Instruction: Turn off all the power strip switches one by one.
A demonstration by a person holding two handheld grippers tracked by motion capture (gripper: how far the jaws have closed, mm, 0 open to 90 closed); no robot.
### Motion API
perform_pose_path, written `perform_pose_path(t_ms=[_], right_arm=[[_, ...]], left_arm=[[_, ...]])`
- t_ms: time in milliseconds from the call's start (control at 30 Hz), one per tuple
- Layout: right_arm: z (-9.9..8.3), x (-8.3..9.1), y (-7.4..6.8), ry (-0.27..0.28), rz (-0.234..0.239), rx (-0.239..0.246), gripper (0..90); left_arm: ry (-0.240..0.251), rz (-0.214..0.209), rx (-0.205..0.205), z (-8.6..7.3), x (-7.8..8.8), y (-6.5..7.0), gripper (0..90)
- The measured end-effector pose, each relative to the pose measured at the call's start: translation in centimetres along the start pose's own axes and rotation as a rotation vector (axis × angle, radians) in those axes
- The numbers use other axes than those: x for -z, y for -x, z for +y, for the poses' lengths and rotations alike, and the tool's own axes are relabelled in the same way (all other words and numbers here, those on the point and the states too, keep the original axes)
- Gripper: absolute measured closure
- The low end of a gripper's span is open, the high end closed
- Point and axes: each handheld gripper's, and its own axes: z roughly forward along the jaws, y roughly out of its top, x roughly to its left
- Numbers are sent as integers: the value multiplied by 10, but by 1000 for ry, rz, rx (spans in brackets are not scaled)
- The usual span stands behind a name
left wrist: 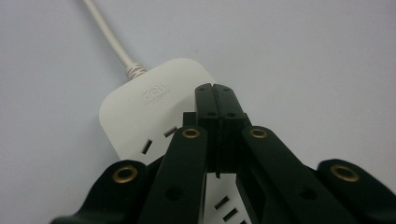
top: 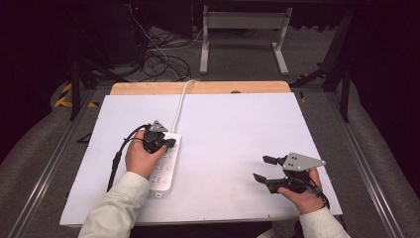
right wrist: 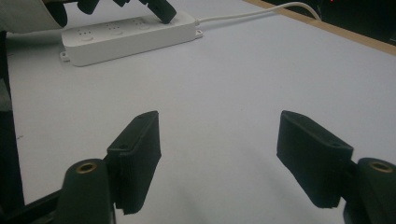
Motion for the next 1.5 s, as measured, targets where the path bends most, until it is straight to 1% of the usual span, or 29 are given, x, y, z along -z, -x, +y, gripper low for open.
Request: perform_pose_path(t_ms=[400,500,567,700,767,867,900,933,967,1000,1067,1133,1167,1233,1267,1300,1333,1367,1400,1433,1500], right_arm=[[0,-1,0,-3,0,1,309],[0,-1,-1,-3,1,-1,309],[0,-1,-1,-4,1,-1,309],[0,-1,-1,-5,0,1,309],[0,-1,-1,-5,0,2,309],[-1,0,-2,-6,1,3,309],[-1,0,-2,-5,3,2,309],[-1,0,-1,-4,2,1,309],[-1,1,-1,0,1,0,309],[-1,2,0,2,-1,-2,309],[-2,2,2,2,-3,-5,309],[-3,1,2,0,-2,-7,309],[-3,1,2,-2,-2,-4,309],[-2,1,1,0,-2,-4,309],[-2,1,1,3,-1,-6,308],[-2,2,1,2,-2,-7,308],[-2,2,1,2,-3,-7,307],[-2,2,1,3,-4,-7,307],[-2,2,1,6,-3,-8,306],[-2,2,0,7,-4,-8,306],[-2,3,0,6,-5,-6,305]], left_arm=[[7,-2,8,-1,-1,0,900],[1,8,-7,0,-1,1,900],[4,-2,4,-1,-1,0,900],[-3,-6,6,-1,-2,-1,900],[-7,5,4,0,-2,0,900],[11,10,12,-1,-1,1,900],[41,4,20,-1,1,0,900],[24,3,35,0,3,0,900],[35,-14,42,1,6,0,900],[54,-22,41,2,10,2,900],[77,-21,30,5,19,6,900],[104,-31,33,6,28,8,900],[113,-23,18,5,32,8,900],[131,-12,5,4,41,9,900],[142,-24,1,4,46,10,899],[154,-40,11,4,51,11,892],[177,-48,12,3,56,12,761],[190,-58,7,3,61,14,737],[204,-59,-7,2,67,15,731],[217,-63,-11,1,72,17,715],[250,-58,-37,-2,83,20,660]])
